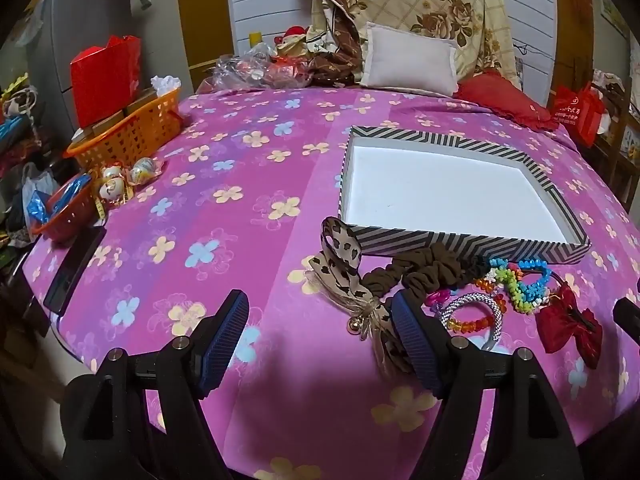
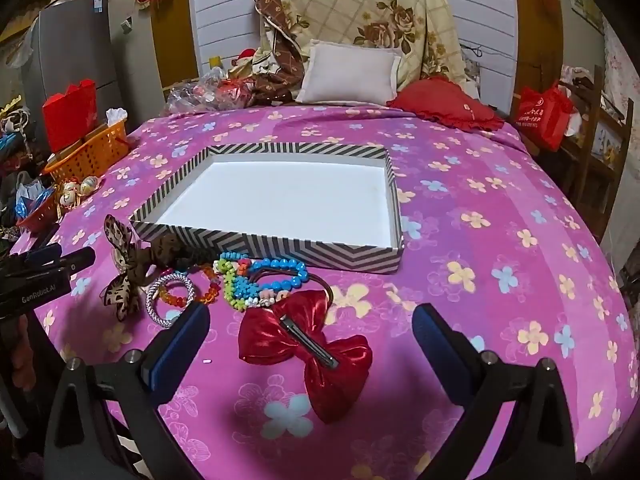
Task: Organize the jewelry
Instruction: 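Move both grippers toward the jewelry pile beside the striped tray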
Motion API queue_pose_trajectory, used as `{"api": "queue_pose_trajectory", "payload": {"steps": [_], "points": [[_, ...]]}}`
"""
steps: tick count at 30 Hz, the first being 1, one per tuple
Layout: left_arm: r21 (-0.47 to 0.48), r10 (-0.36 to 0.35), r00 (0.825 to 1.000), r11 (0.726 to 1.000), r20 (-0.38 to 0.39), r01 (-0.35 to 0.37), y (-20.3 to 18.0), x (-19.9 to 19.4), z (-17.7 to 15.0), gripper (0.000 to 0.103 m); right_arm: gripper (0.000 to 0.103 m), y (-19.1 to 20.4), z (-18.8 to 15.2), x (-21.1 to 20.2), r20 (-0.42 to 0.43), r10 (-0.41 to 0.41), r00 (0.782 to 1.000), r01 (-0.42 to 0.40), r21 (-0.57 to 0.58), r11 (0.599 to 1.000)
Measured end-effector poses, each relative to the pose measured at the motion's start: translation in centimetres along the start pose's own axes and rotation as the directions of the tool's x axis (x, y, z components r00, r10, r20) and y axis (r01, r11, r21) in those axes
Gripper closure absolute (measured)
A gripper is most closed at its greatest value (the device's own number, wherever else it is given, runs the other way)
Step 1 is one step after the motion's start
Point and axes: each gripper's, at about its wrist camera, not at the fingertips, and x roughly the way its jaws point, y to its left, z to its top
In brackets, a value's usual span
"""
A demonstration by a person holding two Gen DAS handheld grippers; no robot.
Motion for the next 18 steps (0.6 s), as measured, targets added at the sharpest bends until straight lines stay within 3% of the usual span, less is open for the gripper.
{"api": "queue_pose_trajectory", "payload": {"steps": [18], "points": [[0.011,-0.004,1.0,1.0,0.002,0.004,-0.5,-0.4,0.0,0.044,0.0,0.4,-0.2,-0.1,-0.013,0.023,1.0,-0.023,-0.013,1.0]]}}
